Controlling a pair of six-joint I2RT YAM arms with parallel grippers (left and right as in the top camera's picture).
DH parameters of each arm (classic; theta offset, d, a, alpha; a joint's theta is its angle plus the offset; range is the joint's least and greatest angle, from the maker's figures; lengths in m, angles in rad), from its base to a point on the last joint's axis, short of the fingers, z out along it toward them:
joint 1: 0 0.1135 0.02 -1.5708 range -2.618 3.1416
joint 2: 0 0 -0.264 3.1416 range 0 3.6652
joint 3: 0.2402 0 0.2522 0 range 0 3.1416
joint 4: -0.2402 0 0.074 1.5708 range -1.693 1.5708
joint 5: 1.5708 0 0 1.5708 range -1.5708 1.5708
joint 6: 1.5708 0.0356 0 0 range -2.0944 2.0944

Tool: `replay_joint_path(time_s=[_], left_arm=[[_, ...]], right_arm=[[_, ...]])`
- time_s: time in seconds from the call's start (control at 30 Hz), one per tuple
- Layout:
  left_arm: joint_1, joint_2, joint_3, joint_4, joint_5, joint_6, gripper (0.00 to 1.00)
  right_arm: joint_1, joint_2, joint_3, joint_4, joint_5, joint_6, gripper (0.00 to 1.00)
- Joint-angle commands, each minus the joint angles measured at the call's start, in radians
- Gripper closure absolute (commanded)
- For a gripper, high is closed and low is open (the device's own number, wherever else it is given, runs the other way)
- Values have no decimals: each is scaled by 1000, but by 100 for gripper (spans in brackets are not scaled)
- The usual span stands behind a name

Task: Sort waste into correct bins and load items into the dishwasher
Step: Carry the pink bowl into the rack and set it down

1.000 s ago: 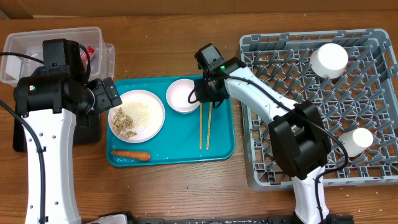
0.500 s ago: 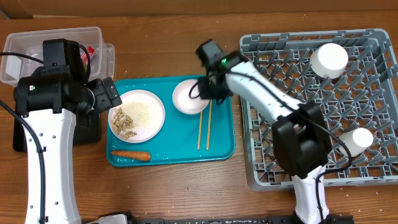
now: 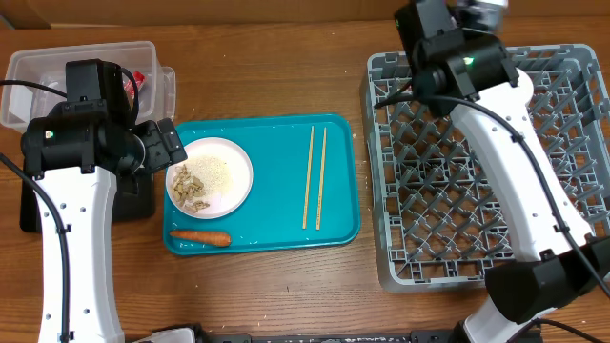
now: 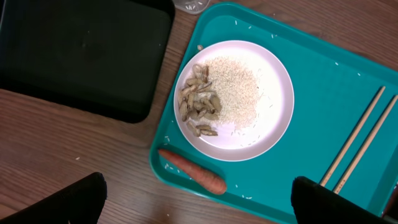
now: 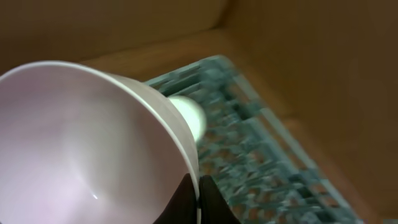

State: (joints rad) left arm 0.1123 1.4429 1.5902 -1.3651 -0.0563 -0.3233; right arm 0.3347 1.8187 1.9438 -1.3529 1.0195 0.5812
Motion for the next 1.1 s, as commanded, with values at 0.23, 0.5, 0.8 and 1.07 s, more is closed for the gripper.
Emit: replay_joint_path(time_s=[0.23, 0.5, 0.8, 1.07], left_arm=[[5, 3, -4, -3, 5, -14, 4], [5, 3, -4, -3, 5, -14, 4], [5, 3, -4, -8, 5, -14, 4], [5, 3, -4, -10, 5, -14, 4]], right_arm=[[-113, 37, -347, 160, 310, 176, 96], [-103, 39, -509, 280, 170, 174, 96], [-53, 39, -583, 298, 82, 175, 96], [14, 39, -583, 262, 39, 174, 81]])
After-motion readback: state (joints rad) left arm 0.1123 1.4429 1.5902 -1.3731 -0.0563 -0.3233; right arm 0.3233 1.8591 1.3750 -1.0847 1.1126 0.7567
